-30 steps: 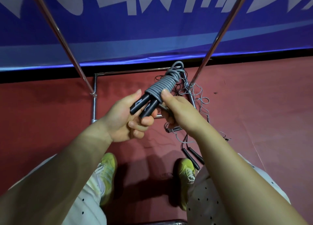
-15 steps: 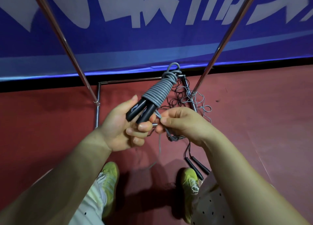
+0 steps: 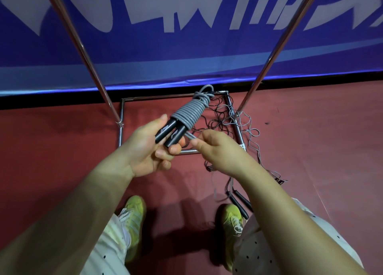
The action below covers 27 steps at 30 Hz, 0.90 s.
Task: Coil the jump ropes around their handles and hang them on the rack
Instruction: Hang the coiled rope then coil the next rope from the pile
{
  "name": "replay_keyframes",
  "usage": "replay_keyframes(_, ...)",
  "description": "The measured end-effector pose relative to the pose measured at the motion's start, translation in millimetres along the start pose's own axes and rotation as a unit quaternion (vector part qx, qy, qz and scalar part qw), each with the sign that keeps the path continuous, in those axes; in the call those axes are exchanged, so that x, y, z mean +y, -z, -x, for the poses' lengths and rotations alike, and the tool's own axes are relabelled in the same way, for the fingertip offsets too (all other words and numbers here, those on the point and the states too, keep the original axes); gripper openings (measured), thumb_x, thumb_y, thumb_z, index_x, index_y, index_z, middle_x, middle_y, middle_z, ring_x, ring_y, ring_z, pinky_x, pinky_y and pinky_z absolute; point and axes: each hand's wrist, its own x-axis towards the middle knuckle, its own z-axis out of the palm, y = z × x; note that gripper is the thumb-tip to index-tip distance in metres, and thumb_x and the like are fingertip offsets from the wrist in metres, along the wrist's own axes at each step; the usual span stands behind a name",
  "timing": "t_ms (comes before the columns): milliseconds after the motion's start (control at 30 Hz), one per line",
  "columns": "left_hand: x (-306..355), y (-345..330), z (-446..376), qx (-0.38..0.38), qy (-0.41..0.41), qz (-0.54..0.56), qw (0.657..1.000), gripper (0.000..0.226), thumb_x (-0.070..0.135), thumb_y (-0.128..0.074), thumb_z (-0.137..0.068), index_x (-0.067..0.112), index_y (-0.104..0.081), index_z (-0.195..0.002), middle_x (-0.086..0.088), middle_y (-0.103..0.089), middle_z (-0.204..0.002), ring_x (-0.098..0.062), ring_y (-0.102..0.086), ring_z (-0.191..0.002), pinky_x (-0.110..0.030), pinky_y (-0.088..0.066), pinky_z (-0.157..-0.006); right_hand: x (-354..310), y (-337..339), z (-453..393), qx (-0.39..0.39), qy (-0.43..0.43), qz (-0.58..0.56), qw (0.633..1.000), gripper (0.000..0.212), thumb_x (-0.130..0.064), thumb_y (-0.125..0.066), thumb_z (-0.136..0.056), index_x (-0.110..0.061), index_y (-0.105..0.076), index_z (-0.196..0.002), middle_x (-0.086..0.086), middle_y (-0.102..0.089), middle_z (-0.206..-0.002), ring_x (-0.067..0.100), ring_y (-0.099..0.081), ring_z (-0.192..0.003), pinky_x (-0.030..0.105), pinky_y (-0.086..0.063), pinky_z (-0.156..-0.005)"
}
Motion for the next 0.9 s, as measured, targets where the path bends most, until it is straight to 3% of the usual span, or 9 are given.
replay_keyframes(133,-6.4,-1.6,-8.4,0.081,-0.051,-0.084,0.992,0.059,0.055,-0.024,-0.098,0.010,-0.058,-0.079,0.002,-0.048,-0.050,-0.004,-0.027,-0.034,-0.018,-0.033,-0.042,-6.3,-9.4,5.0,0.080,0.020,0.101,0.991,0.035,-0.037,-0.050,-0.097,-0.019,-0.044,-0.068,-0.004,-0.047,-0.061,0.022,-0.050,-0.065,0.035,-0.039,-0.060)
replay_keyframes(267,-14.5,-2.4,-17.3,0.162,-0.101,-0.204,0.960,0.052,0.048,-0.031,-0.100,0.011,-0.060,-0.078,0.001,-0.053,-0.051,-0.005,-0.033,-0.036,-0.020,-0.040,-0.044,-10.8,-25.5,12.3,0.113,0.044,0.251,0.960,0.026,-0.039,-0.044,-0.098,-0.017,-0.059,-0.097,0.007,-0.066,-0.091,0.034,-0.058,-0.091,0.036,-0.039,-0.066)
replay_keyframes(400,-19.9,0.4,-24.8,0.170,-0.113,-0.363,0.909,0.049,0.043,-0.030,-0.101,0.013,-0.056,-0.073,0.000,-0.053,-0.056,-0.005,-0.041,-0.037,-0.028,-0.043,-0.056,-10.0,-15.6,15.9,0.102,0.075,0.340,0.932,0.025,-0.040,-0.043,-0.098,-0.022,-0.059,-0.106,0.002,-0.064,-0.101,0.030,-0.060,-0.096,0.034,-0.037,-0.065)
replay_keyframes(500,-24.1,5.9,-27.0,0.160,-0.093,-0.427,0.885,0.038,0.044,-0.033,-0.100,0.020,-0.056,-0.081,0.003,-0.055,-0.058,-0.010,-0.045,-0.049,-0.029,-0.045,-0.061,-9.1,-5.4,17.5,0.053,0.074,0.322,0.942,0.020,-0.033,-0.050,-0.094,-0.025,-0.063,-0.107,-0.001,-0.067,-0.103,0.028,-0.060,-0.098,0.036,-0.049,-0.076)
replay_keyframes(567,-25.3,7.7,-25.2,0.123,-0.077,-0.413,0.899,0.022,0.043,-0.034,-0.100,0.035,-0.054,-0.096,0.004,-0.054,-0.061,-0.007,-0.041,-0.049,-0.027,-0.041,-0.060,-6.8,0.8,18.3,0.033,0.060,0.269,0.961,0.012,-0.028,-0.056,-0.090,-0.026,-0.065,-0.099,-0.004,-0.068,-0.090,0.024,-0.062,-0.092,0.037,-0.050,-0.078)
replay_keyframes(667,-24.9,8.4,-22.1,0.076,-0.052,-0.398,0.913,0.020,0.043,-0.033,-0.101,0.051,-0.050,-0.104,0.005,-0.050,-0.067,-0.007,-0.037,-0.054,-0.024,-0.038,-0.060,-2.7,8.1,17.0,0.033,0.055,0.170,0.983,0.008,-0.021,-0.065,-0.086,-0.028,-0.067,-0.089,-0.011,-0.061,-0.076,0.016,-0.062,-0.081,0.035,-0.050,-0.076)
replay_keyframes(833,-24.9,5.8,-19.2,0.035,-0.019,-0.456,0.889,0.024,0.042,-0.036,-0.101,0.046,-0.053,-0.118,0.017,-0.049,-0.070,-0.002,-0.045,-0.063,-0.024,-0.039,-0.066,-1.5,7.5,14.8,-0.001,0.065,0.142,0.988,0.011,-0.021,-0.073,-0.080,-0.029,-0.068,-0.086,-0.014,-0.058,-0.069,0.009,-0.057,-0.071,0.030,-0.049,-0.072)
replay_keyframes(900,-24.7,7.4,-17.1,0.007,0.001,-0.503,0.864,0.022,0.043,-0.038,-0.100,0.041,-0.059,-0.108,0.013,-0.051,-0.073,-0.003,-0.047,-0.067,-0.025,-0.041,-0.068,-1.2,11.3,15.4,-0.031,0.057,0.131,0.989,0.017,-0.019,-0.078,-0.076,-0.028,-0.064,-0.081,-0.011,-0.060,-0.070,0.006,-0.054,-0.064,0.030,-0.047,-0.068)
